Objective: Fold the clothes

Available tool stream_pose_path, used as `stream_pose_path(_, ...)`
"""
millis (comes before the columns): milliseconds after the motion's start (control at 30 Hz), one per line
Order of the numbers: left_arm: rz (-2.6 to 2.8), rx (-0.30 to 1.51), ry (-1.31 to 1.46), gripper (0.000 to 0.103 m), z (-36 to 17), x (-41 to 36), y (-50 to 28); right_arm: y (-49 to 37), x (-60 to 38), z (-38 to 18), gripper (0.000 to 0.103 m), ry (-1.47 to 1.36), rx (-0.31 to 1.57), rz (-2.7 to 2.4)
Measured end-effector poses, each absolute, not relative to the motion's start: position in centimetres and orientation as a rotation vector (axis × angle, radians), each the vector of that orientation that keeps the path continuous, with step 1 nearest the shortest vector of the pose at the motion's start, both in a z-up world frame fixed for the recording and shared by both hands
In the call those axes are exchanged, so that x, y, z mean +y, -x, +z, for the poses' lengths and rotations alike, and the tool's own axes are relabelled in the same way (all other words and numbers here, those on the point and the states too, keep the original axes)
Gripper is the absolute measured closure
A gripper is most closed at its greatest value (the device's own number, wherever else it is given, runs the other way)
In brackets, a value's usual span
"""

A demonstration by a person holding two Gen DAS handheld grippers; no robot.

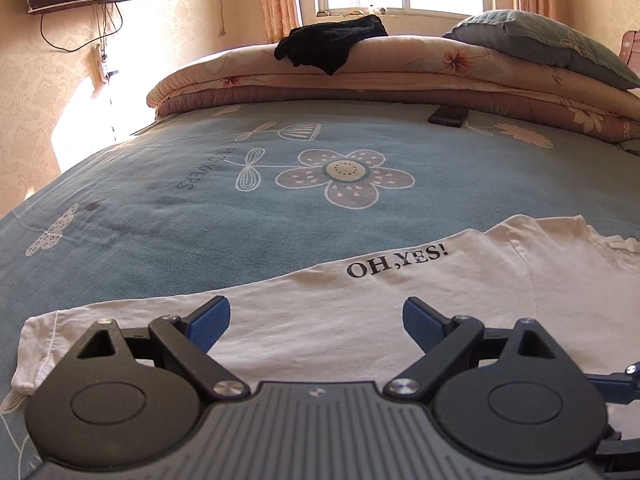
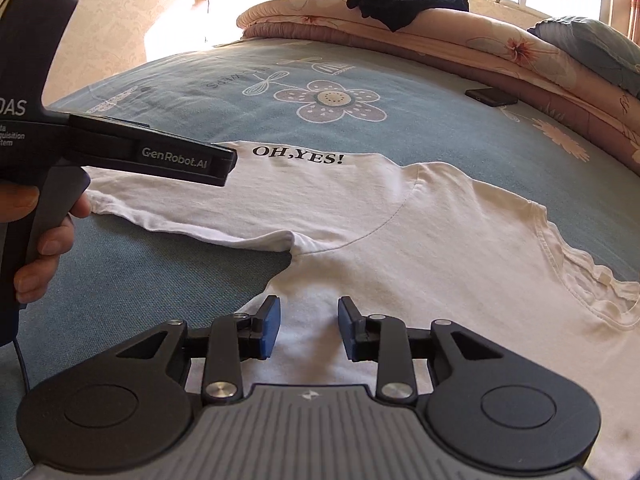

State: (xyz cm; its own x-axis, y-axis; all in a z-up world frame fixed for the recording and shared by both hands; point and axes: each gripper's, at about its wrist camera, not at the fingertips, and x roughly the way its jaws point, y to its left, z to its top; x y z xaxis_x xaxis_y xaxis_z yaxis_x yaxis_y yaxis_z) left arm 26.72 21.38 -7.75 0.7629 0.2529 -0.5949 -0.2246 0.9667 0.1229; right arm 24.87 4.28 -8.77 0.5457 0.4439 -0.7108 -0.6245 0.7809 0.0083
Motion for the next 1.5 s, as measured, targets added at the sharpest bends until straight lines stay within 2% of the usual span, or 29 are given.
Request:
stream_pose_path(233,0.150,0.744,-0.350,0.009,-10.0,15.7,-27.0,-23.5,1.4,-7.6,0.059,0.170,0.767,0.669)
stream_pose_path(333,0.135,0.730,-0.364,0.009,-9.2,16.0,-25.2,-23.0,-0.6,-6.4,0.052,0.142,0.746,0.654)
stream_pose_path(367,0.122,0.725,-0.351,0.009,-8.7,16.6,-24.6,-22.8,-1.3,-6.0,0.046,0.131,0.738,0.649)
stream_pose_path(467,0.124,0.723,-0.271,0.009,-7.1,20.0,-22.8,-22.5,-4.3,-5.1,0.035,0.074,0.736,0.616)
stream_pose_path(567,0.192,0.713,-0.178,0.009,-5.8,25.1,-21.8,-22.5,-7.3,-5.2,0.031,-0.018,0.769,0.570)
stream_pose_path(633,0.228,0.709,-0.032,0.009,-5.2,29.9,-21.5,-22.5,-9.2,-5.7,0.024,-0.100,0.799,0.545)
stream_pose_path(767,0.166,0.740,0.404,0.009,-6.8,38.4,-21.4,-22.6,-10.8,-7.3,0.022,-0.215,0.849,0.521)
stream_pose_path(867,0.175,0.742,0.515,0.009,-8.9,41.1,-20.9,-22.7,-10.5,-8.7,0.022,-0.225,0.896,0.498)
stream_pose_path(1067,0.235,0.698,0.548,0.011,-9.2,44.9,-17.9,-22.1,-10.6,-9.6,0.016,-0.233,0.895,0.491)
stream_pose_path(1133,0.229,0.708,0.596,0.018,-8.9,45.9,-17.8,-22.0,-10.5,-9.7,0.014,-0.228,0.893,0.493)
stream_pose_path(1333,0.099,0.686,0.592,0.013,-6.8,42.5,-18.4,-21.6,-9.9,-9.7,0.008,-0.199,0.881,0.486)
stream_pose_path(1500,0.017,0.738,0.632,0.012,-8.3,40.5,-19.6,-21.5,-9.5,-9.6,0.006,-0.175,0.887,0.481)
